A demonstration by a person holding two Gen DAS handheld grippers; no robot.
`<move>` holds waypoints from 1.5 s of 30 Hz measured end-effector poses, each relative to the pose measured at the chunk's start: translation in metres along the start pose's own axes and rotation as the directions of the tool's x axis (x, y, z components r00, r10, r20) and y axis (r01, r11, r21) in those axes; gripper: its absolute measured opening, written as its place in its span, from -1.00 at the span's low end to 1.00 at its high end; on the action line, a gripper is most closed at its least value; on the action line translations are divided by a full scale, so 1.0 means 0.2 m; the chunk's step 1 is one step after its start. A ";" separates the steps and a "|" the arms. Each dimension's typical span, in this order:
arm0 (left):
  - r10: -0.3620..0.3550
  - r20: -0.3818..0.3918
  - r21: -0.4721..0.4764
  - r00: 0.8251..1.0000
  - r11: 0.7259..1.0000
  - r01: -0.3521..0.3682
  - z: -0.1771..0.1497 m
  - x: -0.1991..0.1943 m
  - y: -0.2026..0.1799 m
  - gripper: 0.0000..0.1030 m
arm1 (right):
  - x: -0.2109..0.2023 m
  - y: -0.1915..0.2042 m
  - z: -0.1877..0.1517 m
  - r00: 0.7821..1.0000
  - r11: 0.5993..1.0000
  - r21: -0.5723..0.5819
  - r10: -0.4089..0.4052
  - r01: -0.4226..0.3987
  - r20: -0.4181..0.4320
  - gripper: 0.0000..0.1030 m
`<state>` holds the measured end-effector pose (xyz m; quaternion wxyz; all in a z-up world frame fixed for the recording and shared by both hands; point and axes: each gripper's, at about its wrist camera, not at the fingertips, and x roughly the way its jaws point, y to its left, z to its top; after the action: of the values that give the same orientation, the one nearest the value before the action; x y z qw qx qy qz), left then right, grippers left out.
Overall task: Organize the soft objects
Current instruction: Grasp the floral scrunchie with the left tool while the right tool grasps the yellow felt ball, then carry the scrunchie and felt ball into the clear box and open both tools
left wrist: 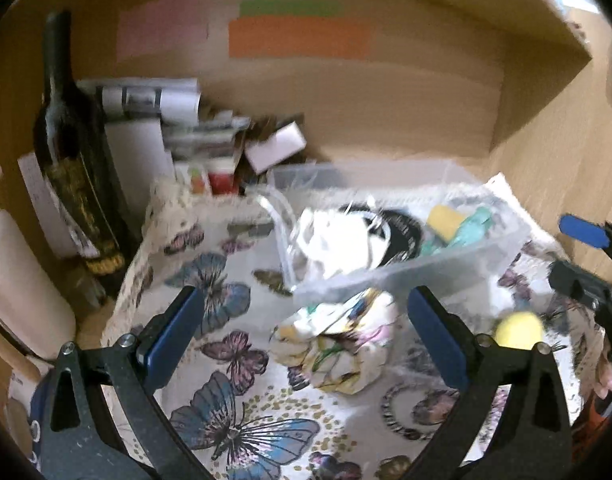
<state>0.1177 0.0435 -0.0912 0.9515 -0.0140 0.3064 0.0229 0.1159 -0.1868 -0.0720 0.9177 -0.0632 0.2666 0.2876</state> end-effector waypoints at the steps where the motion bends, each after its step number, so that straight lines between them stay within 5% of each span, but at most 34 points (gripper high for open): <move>1: 0.003 -0.015 -0.007 1.000 1.000 -0.003 -0.01 0.02 0.01 1.00 | 0.01 0.00 -0.02 1.000 1.000 0.010 0.004 -0.004 -0.013 0.79; 10: -0.008 -0.119 -0.082 0.993 0.997 -0.001 -0.08 0.17 0.09 0.96 | 0.10 -0.05 -0.20 0.985 0.990 0.134 0.072 -0.051 -0.155 0.66; 13: -0.024 -0.140 -0.074 0.990 0.997 0.013 -0.10 0.20 0.09 0.66 | 0.12 -0.04 -0.23 0.978 0.989 0.131 0.092 -0.068 -0.188 0.28; 17: -0.048 -0.192 -0.057 0.980 0.998 0.038 -0.12 0.24 0.07 -0.13 | 0.15 -0.02 -0.26 0.971 0.989 0.126 0.105 -0.080 -0.214 -0.34; 18: -0.059 -0.198 -0.055 0.978 0.997 0.049 -0.12 0.25 0.06 -0.32 | 0.15 -0.02 -0.26 0.972 0.989 0.126 0.103 -0.077 -0.210 -0.34; 23: -0.074 -0.180 -0.059 0.981 0.996 0.065 -0.13 0.20 0.05 -0.64 | 0.10 -0.03 -0.23 0.982 0.990 0.121 0.089 -0.069 -0.167 -0.35; 45: -0.123 0.077 -0.001 0.989 0.992 0.123 0.09 -0.19 -0.07 -0.75 | -0.07 -0.10 0.04 0.997 0.991 0.129 0.037 -0.046 0.065 -0.35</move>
<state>0.0982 0.0283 -0.0531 0.9622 -0.0347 0.2679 -0.0344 0.1210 -0.2085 -0.0583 0.9216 0.0114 0.2573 0.2905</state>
